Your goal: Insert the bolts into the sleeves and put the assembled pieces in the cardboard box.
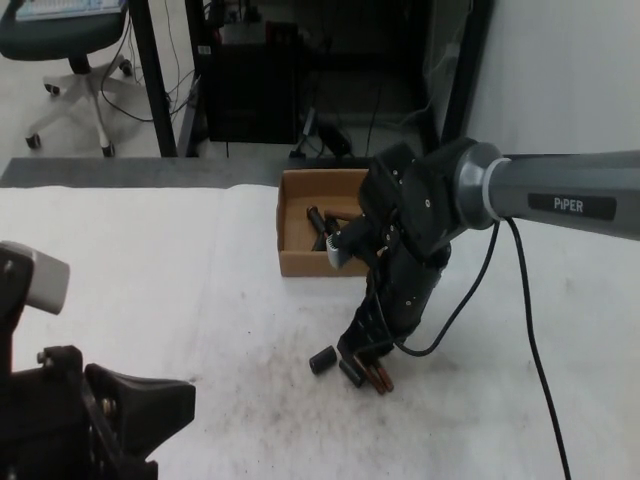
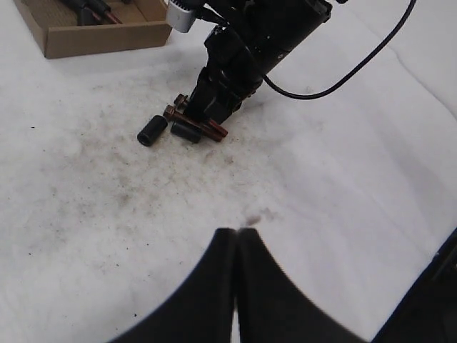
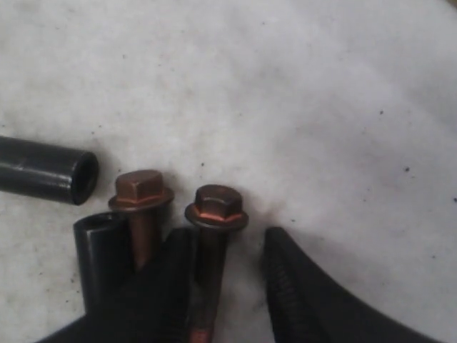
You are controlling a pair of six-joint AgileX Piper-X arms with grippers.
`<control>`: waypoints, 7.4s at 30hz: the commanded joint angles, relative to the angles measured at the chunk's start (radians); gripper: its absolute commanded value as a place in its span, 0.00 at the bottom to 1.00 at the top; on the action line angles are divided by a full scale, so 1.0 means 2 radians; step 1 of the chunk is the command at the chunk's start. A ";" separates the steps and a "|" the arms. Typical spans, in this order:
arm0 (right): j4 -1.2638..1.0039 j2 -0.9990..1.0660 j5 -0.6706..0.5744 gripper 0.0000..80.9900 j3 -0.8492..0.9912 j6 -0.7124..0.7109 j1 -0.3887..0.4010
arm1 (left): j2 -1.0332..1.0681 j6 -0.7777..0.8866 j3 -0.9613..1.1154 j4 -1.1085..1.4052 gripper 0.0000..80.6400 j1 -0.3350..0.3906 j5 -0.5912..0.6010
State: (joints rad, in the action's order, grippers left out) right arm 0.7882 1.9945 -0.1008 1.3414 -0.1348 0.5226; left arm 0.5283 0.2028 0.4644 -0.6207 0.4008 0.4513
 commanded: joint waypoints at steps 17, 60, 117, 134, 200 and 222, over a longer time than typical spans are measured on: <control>0.040 -0.011 -0.003 0.01 0.011 -0.012 0.001 | -0.002 0.000 0.001 -0.021 0.00 0.000 0.018; 0.088 -0.481 -0.137 0.01 -0.145 -0.007 -0.183 | 0.724 -0.348 0.527 -0.205 0.55 0.154 -0.194; 0.101 -0.484 -0.151 0.01 -0.145 0.004 -0.187 | 0.760 -0.230 0.526 -0.228 0.00 0.139 -0.245; -0.053 -0.488 -0.296 0.01 -0.145 0.143 -0.208 | 0.305 -0.128 0.278 -0.032 0.00 0.139 -0.170; -0.534 -0.390 -0.316 0.01 -0.167 0.171 0.084 | 0.144 0.048 -0.033 0.562 0.00 0.078 0.022; -0.531 -0.365 -0.317 0.01 -0.167 0.168 0.082 | 0.144 0.048 -0.033 0.563 0.00 0.078 0.040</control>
State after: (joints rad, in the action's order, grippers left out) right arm -0.2692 1.2693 -0.7314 1.0022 0.2101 0.6886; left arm 0.8190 0.2911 0.3921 0.4934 0.5601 0.5332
